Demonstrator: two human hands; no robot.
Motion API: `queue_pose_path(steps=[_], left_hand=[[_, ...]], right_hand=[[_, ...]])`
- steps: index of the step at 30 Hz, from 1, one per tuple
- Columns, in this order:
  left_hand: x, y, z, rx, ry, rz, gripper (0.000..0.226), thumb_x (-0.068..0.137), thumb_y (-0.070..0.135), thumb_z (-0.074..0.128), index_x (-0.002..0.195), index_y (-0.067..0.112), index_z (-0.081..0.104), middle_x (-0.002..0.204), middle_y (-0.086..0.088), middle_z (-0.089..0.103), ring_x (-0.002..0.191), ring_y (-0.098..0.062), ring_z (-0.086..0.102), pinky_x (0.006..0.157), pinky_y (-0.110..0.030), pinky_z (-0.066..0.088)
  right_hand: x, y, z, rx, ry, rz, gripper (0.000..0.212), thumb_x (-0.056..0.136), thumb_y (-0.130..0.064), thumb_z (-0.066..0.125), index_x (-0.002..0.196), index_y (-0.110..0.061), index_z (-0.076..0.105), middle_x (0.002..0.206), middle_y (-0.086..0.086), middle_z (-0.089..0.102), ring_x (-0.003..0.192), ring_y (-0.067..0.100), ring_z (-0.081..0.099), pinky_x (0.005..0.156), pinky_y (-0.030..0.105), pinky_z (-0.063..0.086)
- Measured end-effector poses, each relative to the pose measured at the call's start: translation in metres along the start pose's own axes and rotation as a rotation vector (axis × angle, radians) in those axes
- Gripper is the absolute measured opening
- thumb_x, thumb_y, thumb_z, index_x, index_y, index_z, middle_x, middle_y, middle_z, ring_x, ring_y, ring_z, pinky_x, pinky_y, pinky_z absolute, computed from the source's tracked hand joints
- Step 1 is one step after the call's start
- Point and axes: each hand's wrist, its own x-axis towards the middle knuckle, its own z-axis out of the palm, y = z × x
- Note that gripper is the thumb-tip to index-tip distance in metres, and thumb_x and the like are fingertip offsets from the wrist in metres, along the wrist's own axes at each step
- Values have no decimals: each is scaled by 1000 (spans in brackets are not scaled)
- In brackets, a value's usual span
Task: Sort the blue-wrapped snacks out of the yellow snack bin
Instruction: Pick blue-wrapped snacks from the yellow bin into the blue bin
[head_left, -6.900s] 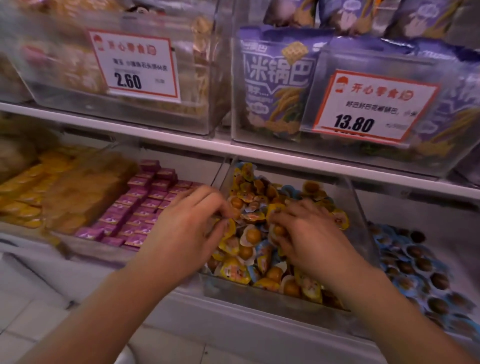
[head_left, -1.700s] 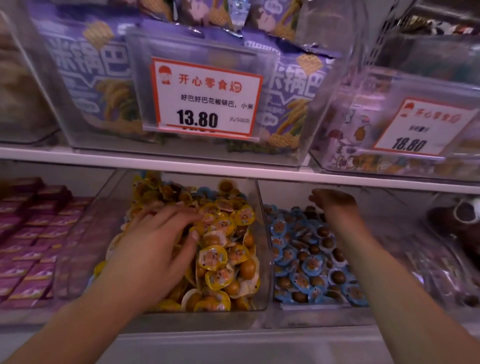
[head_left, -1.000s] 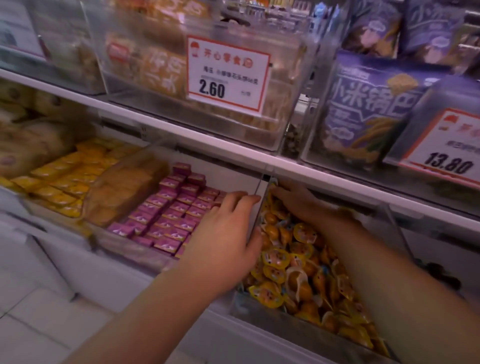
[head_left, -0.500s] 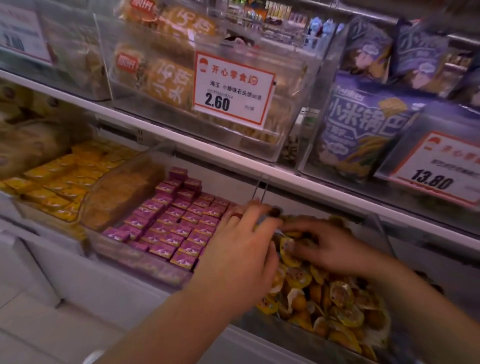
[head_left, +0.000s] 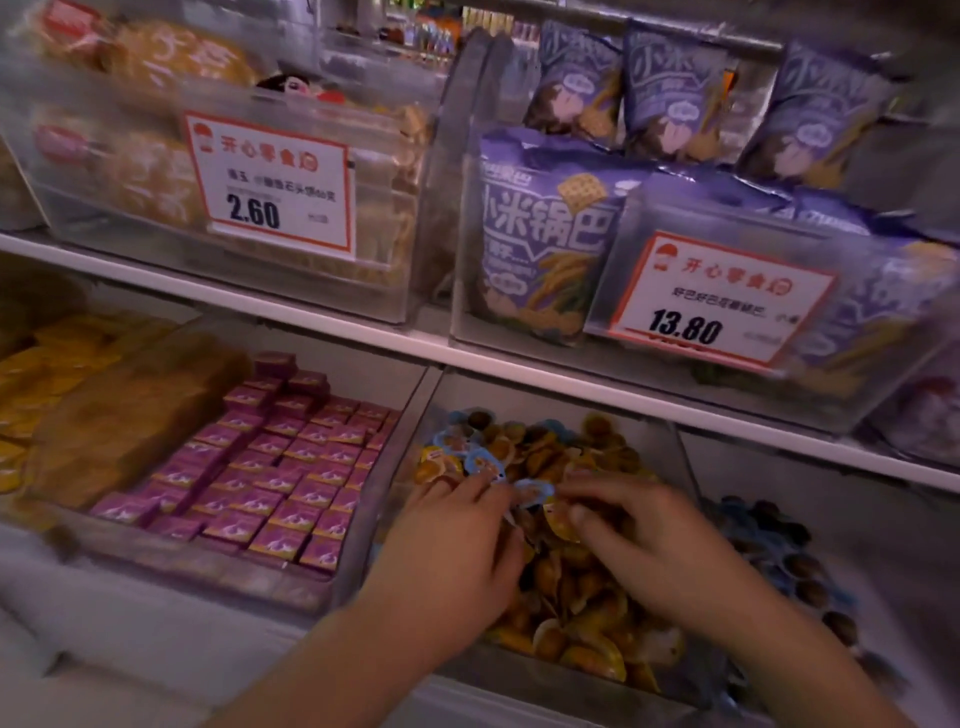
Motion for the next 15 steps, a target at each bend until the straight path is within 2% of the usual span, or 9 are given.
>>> queue_pose_path(steps=[3,5,6,8,10,11,13,15], left_hand=[[7,-1,-3,16,67,9,21,85,38,52,87,29,71,84,7,67,77,-21,64,75,-35,48],[11,-3,-2,16,105,-9,19,84,37,55,79,27,69,79,5,66,73,-22,63,71,-34,47],[12,-5,-2,3,122,-26,18,84,38,54,82,27,69,85,4,66,76,-22,62,71,-35,48],[16,-7,0,-9,157,-40,25,87,42,50,97,25,65,104,0,62,86,-23,58,75,-36,49],[23,-9,5,34,128,-5,36,90,46,49,117,24,59,126,-3,55,100,-27,57,86,-40,48],[26,-10,7,86,74,18,43,93,49,46,128,26,54,137,-4,50,111,-28,55,96,-43,44],[33,-13,12,182,-53,29,52,97,54,31,144,34,41,151,3,41,127,-23,50,114,-47,25],[37,-15,15,214,-112,23,49,100,56,23,143,40,41,147,11,46,122,-17,55,115,-43,18]], right_hand=[[13,0,-1,-34,155,90,28,93,-47,51,111,-36,70,101,-19,71,96,-2,64,86,20,51],[23,-1,0,-79,215,76,30,94,-43,50,114,-32,68,106,-9,71,98,9,65,87,26,52],[28,0,0,-103,195,71,31,93,-41,49,117,-31,66,111,-5,70,102,13,63,89,28,51],[34,6,2,-193,53,108,34,94,-39,50,125,-30,61,122,0,64,111,19,59,91,29,49],[34,15,4,-301,-90,152,37,94,-42,49,129,-32,56,131,0,56,119,22,54,91,27,44],[33,18,5,-323,-128,165,39,93,-44,49,131,-33,54,134,-1,53,122,22,52,89,26,41],[31,20,6,-319,-127,171,43,89,-41,54,132,-37,53,135,-2,52,121,22,53,88,25,41],[32,21,5,-293,-87,177,40,86,-35,60,126,-38,59,129,-3,57,113,20,59,87,25,43]])
